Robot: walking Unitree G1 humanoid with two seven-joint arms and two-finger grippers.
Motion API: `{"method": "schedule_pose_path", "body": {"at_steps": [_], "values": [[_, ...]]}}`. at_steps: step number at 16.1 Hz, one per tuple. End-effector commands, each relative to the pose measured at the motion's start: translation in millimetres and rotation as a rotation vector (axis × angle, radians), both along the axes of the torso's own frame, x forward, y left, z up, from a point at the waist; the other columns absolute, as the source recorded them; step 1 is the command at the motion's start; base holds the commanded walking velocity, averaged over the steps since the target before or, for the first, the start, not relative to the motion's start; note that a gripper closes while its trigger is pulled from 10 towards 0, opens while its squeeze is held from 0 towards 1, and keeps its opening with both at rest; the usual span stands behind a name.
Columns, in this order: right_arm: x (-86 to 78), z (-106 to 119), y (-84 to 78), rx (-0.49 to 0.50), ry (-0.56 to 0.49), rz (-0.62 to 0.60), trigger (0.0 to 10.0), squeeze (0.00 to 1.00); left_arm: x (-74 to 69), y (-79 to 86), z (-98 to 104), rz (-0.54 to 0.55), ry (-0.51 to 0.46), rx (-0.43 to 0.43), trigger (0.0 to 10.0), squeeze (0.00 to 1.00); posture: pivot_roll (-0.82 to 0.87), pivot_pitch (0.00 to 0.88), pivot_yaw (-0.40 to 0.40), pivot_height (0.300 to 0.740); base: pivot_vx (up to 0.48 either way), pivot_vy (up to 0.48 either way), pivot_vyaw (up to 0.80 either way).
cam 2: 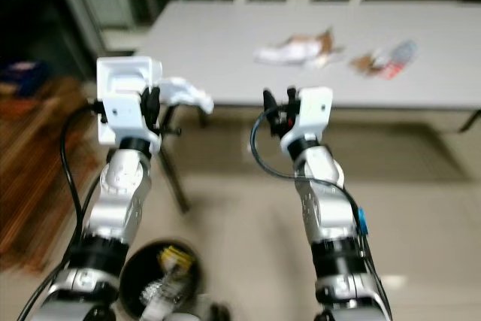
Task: Picking trash to rubbish bin
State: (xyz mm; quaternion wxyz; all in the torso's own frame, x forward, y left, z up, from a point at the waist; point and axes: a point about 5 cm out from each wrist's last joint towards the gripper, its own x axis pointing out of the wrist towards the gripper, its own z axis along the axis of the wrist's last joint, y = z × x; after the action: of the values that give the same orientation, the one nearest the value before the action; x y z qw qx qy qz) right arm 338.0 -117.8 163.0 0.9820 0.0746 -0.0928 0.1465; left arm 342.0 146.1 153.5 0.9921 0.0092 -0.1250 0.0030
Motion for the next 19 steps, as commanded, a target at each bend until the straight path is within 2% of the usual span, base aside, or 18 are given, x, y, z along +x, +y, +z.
{"method": "schedule_pose_path", "body": {"at_steps": [1,6,15,19], "values": [[0.5,1.8,-1.3,-0.011,0.0,-0.007,10.0,0.0,1.1,-0.8,4.2,0.0,-0.009,0.001,10.0,0.0,0.01,0.036,0.074,0.74,-0.307,0.0,0.0],[0.8,1.1,-1.5,-0.013,0.005,-0.008,10.0,0.0,1.4,-1.1,4.3,0.001,-0.007,-0.001,10.0,0.0,0.01,0.037,0.073,0.74,-0.293,0.0,0.0],[0.6,-0.5,-0.6,-0.014,0.014,-0.006,10.0,0.0,2.4,-3.1,-1.4,-0.004,0.04,0.005,10.0,0.0,0.01,0.039,0.074,0.74,0.0,0.0,0.0],[0.5,-0.8,-0.2,-0.014,0.017,-0.006,10.0,0.0,3.2,-2.3,-2.1,-0.004,0.052,0.007,10.0,0.0,0.01,0.036,0.074,0.74,0.0,0.411,0.0]]}}
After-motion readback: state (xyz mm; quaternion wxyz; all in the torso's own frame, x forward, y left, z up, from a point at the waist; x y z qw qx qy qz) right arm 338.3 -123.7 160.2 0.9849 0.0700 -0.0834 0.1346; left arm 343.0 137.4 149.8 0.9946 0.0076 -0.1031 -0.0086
